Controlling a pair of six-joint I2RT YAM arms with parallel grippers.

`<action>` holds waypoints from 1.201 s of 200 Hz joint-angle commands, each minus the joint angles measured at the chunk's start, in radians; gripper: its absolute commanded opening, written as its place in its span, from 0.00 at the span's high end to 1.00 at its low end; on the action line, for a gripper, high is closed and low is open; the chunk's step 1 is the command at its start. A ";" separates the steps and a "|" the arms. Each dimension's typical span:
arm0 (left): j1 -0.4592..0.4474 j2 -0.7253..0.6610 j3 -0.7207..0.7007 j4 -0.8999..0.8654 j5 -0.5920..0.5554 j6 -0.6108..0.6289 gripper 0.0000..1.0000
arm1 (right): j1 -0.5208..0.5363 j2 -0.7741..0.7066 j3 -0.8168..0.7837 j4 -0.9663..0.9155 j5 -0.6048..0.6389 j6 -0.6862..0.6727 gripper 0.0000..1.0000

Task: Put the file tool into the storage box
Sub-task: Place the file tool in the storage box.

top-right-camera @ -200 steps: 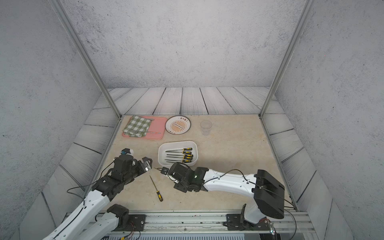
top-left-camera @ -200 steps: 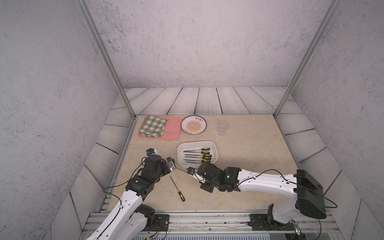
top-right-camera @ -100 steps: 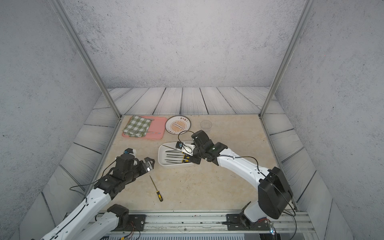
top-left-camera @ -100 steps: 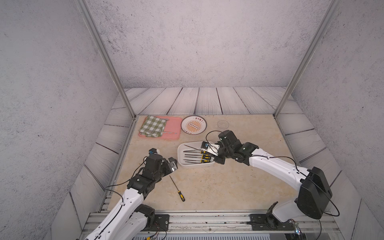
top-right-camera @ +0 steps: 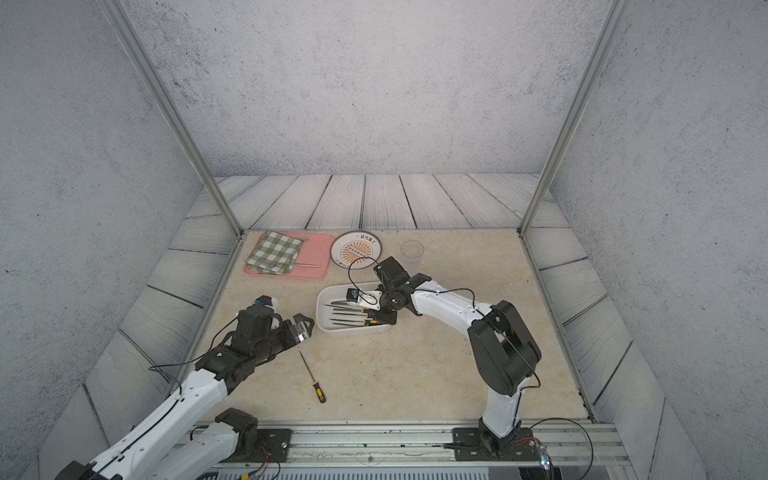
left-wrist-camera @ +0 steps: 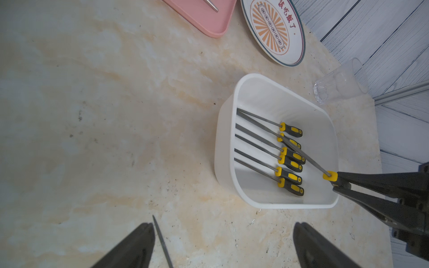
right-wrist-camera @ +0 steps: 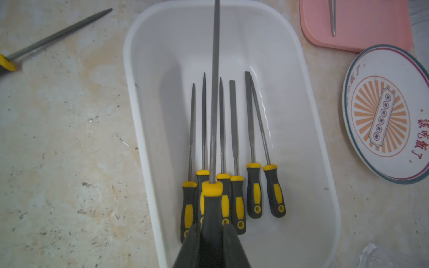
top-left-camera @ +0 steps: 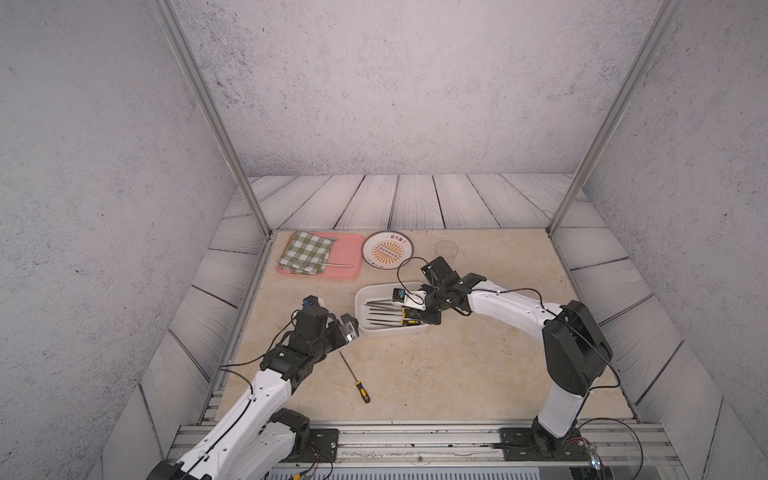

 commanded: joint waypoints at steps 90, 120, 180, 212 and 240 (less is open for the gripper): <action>0.007 -0.053 0.056 -0.070 -0.035 0.015 0.02 | 0.002 0.079 0.074 -0.121 -0.071 -0.061 0.90; 0.008 -0.078 0.029 -0.054 -0.041 0.018 0.02 | 0.002 0.109 0.142 -0.189 -0.047 -0.027 0.67; 0.007 -0.055 0.029 -0.047 -0.034 0.018 0.02 | 0.002 0.023 0.117 -0.123 -0.036 0.060 0.64; 0.007 -0.026 0.023 -0.042 -0.071 0.031 0.02 | 0.002 -0.055 0.100 -0.037 0.034 0.389 0.60; 0.012 0.015 0.041 -0.038 -0.132 0.025 0.02 | 0.009 -0.082 0.131 -0.136 0.034 0.638 0.62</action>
